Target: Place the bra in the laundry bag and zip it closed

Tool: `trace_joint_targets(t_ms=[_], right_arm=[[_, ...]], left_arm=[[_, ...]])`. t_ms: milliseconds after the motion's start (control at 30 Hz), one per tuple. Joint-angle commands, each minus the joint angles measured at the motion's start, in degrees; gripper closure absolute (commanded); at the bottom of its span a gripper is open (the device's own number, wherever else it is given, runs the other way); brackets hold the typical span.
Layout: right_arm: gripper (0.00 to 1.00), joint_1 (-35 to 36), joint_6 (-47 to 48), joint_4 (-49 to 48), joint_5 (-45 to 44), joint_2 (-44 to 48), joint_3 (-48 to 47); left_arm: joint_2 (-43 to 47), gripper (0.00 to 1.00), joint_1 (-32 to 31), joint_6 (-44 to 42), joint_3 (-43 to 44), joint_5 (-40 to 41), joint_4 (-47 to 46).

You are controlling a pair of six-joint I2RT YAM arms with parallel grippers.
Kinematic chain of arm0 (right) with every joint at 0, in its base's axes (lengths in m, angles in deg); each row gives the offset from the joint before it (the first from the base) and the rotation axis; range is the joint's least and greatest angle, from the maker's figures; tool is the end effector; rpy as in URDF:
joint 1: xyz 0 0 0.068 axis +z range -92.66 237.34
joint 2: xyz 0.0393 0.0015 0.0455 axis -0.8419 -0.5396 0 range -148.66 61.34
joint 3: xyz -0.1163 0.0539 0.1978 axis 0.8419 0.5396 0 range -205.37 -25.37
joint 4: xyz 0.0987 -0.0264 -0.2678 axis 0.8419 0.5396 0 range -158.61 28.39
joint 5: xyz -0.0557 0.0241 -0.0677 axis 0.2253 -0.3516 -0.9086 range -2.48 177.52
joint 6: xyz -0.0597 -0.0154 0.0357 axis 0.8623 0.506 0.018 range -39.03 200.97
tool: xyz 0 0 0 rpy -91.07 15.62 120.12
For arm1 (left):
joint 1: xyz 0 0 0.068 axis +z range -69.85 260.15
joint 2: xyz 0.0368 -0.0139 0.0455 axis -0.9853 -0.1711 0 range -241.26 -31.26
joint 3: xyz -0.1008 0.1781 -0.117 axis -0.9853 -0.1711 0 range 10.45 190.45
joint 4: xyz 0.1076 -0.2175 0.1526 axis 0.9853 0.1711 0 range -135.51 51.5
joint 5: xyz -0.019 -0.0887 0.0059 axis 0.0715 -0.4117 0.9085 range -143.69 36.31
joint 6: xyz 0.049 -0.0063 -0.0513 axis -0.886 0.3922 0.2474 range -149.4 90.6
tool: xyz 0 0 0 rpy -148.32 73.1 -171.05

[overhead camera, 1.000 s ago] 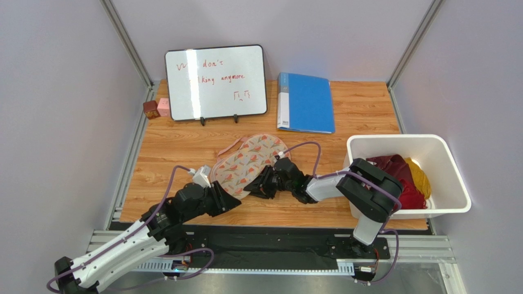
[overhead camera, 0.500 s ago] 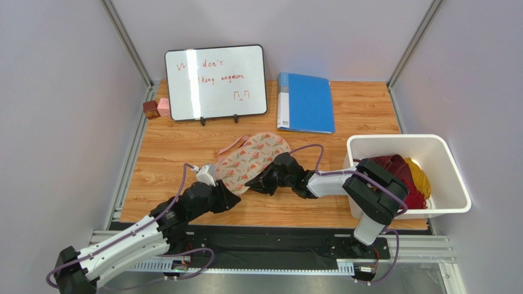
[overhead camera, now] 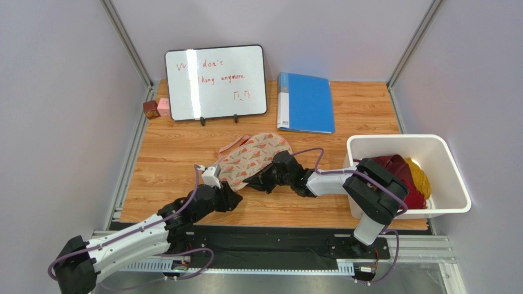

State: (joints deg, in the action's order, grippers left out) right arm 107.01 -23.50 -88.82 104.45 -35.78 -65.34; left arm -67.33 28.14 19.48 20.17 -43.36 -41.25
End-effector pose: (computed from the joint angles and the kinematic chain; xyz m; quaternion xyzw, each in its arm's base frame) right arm 0.2132 0.2776 0.0633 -0.3489 -0.8159 -0.4601 0.0294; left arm 0.1444 -0.1679 0.1124 -0.0210 0.8660 -0.3306 0.3745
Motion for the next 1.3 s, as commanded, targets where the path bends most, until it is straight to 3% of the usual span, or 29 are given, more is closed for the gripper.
trace_joint_targets(t_ms=[0, 333, 467, 833, 867, 900, 1000, 1200, 1267], right_arm=[[0.85, -0.3, -3.8, 0.3, 0.1, 0.4, -2.7], [0.85, -0.4, -5.1, -0.4, 0.6, 0.1, -2.5], [0.85, -0.4, -5.0, 0.0, 0.5, 0.1, -2.6], [0.86, -0.3, -4.8, 0.3, 0.9, 0.2, -2.5], [0.86, -0.3, -4.8, 0.3, 0.9, 0.2, -2.7], [0.86, -0.3, -4.8, 0.4, 1.0, 0.0, -2.7], [0.87, -0.3, -4.8, 0.6, 1.0, 0.3, -2.9], [0.91, -0.2, -4.5, 1.4, 0.4, 1.0, -2.5], [0.92, -0.3, -4.3, 1.9, -0.1, 1.2, -2.2]], left_arm=[[0.5, 0.5, -0.6, -3.1, -1.6, 4.9, -5.7], [-8.1, 0.49, -1.1, -5.7, -2.2, 8.9, -17.2], [-11.6, 0.49, -1.4, -4.4, -1.4, 12.9, -17.3], [-10.5, 0.55, -2.3, -4.1, -1.4, 17.1, -19.4], [-10.6, 0.57, -2.3, -4.2, -1.3, 17.4, -19.5], [-10.6, 0.68, -2.3, -4.2, -1.3, 17.6, -19.4], [-11.2, 0.84, -2.3, -2.8, -1.0, 19.7, -18.3], [-13.9, 1.0, -2.3, -0.4, 0.5, 22.8, -16.6], [-14.8, 1.0, -2.3, 0.1, 1.4, 23.5, -15.9]])
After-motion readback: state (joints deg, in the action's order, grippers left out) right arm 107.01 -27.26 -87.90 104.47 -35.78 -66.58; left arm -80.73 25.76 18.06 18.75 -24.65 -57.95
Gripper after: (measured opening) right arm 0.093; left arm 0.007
